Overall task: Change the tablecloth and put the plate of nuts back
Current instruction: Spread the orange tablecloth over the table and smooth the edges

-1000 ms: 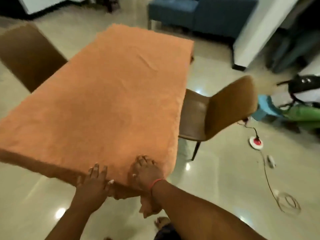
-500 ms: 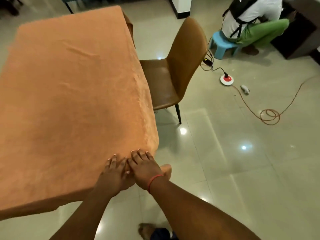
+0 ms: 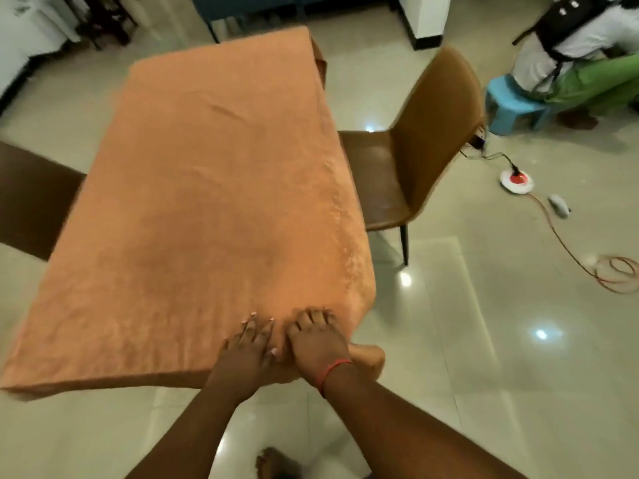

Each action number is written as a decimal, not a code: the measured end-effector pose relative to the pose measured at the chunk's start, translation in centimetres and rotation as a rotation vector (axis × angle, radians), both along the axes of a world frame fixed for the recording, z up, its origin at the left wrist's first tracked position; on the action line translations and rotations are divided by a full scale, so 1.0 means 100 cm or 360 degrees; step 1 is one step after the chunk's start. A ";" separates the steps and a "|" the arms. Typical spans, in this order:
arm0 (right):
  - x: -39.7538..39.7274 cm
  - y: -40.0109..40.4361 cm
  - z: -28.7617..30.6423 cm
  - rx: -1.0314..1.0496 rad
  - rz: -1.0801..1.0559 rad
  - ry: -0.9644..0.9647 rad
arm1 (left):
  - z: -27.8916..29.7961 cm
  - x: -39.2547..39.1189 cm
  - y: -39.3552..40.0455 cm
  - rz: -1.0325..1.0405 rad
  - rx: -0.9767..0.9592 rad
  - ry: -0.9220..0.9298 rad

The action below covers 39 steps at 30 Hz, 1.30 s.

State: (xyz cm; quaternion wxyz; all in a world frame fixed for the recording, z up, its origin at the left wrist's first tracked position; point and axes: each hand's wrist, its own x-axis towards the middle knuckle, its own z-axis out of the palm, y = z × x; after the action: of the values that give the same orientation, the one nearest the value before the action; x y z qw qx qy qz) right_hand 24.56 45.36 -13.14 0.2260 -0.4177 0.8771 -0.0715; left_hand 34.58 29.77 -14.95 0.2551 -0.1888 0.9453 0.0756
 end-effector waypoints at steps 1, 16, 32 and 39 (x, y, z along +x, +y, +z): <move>0.001 -0.011 0.002 0.0011 0.0036 0.0018 | 0.004 0.009 -0.014 0.0058 -0.0016 0.0009; 0.118 -0.349 -0.018 0.0149 0.0048 0.0169 | -0.017 0.177 -0.390 0.0649 -0.0063 0.0190; 0.170 -0.579 -0.027 0.0218 0.0296 0.0200 | -0.022 0.199 -0.495 0.0209 0.0026 0.0337; 0.182 -0.625 -0.036 0.0242 0.0015 0.0275 | -0.031 0.191 -0.545 -0.0013 0.0163 0.0446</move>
State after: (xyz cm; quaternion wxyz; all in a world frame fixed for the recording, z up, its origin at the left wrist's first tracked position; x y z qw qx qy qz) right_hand 42.80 -17.15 -16.78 0.1808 -0.4082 0.8942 0.0326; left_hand 53.69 -24.69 -18.03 0.1303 -0.1594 0.9673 0.1484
